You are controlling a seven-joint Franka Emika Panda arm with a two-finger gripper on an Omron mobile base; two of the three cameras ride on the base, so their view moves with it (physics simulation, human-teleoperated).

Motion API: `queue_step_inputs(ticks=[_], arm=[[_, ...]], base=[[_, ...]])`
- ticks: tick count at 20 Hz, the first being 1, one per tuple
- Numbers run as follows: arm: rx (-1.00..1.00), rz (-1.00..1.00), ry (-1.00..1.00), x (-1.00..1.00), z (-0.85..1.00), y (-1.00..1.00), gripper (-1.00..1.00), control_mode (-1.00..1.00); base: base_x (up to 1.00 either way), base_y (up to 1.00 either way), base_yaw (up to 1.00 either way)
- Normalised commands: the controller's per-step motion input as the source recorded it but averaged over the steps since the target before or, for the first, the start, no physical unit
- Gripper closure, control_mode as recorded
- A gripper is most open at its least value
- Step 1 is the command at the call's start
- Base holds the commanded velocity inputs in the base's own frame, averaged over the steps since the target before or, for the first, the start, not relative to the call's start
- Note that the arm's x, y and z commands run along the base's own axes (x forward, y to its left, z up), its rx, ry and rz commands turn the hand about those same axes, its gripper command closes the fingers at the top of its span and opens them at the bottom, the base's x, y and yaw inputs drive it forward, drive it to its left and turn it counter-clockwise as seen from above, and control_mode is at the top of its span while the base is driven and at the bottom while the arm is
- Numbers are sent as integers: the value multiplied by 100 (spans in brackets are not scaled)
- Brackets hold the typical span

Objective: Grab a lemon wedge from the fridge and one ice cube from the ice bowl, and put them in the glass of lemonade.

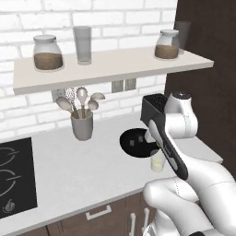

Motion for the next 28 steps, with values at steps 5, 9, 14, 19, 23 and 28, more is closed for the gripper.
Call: queue_step_inputs(ticks=[5,9,14,19,23,28], arm=[[0,0,-10,15,-3,0,100,-100],[0,0,-5,-1,0,0,100,-100],[0,0,0,-2,0,0,100,-100],[0,0,-1,-3,0,0,100,-100],[0,0,0,-1,-4,-1,100,-100],[0,0,0,2,0,-17,100,-100]], base=[[0,0,0],[0,0,0],[0,0,0],[0,0,0],[0,0,0],[0,0,0]])
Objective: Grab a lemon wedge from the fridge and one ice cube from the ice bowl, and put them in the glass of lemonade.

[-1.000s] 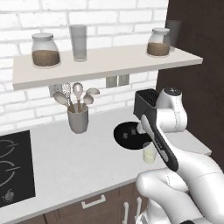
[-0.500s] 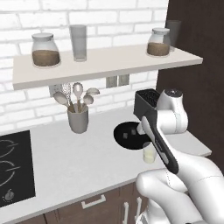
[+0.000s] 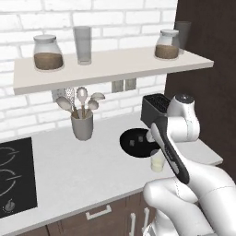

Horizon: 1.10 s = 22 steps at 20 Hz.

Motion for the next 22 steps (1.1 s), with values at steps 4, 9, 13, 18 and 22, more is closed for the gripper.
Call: queue_step_inputs(ticks=[4,9,13,18,22], arm=[[0,0,6,8,0,-18,100,-100],[-1,0,3,0,0,18,100,-100],[-5,0,10,0,0,32,100,-100],[-2,0,4,0,0,-6,100,-100],[0,0,2,3,0,-16,100,-100]], base=[[0,0,0],[0,0,0],[0,0,0],[0,0,0],[0,0,0]])
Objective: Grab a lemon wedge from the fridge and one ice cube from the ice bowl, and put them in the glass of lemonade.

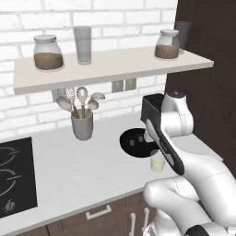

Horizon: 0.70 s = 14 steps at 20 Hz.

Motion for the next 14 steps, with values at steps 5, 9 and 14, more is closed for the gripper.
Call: queue_step_inputs(ticks=[5,9,14], arm=[[0,0,2,16,-3,-1,100,-100],[0,0,0,5,-13,0,100,-100],[0,0,0,0,-27,-5,100,-100]], base=[[0,0,0],[0,0,0],[0,0,0]])
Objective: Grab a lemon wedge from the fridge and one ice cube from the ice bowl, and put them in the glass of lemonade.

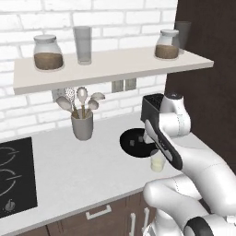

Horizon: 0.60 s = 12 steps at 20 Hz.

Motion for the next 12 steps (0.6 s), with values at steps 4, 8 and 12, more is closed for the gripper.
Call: queue_step_inputs(ticks=[4,8,12], arm=[[0,0,0,0,-20,-5,100,-100],[0,0,0,0,-7,-3,100,-100],[0,0,0,0,0,-5,100,-100]], base=[[0,0,0],[0,0,0],[0,0,0]])
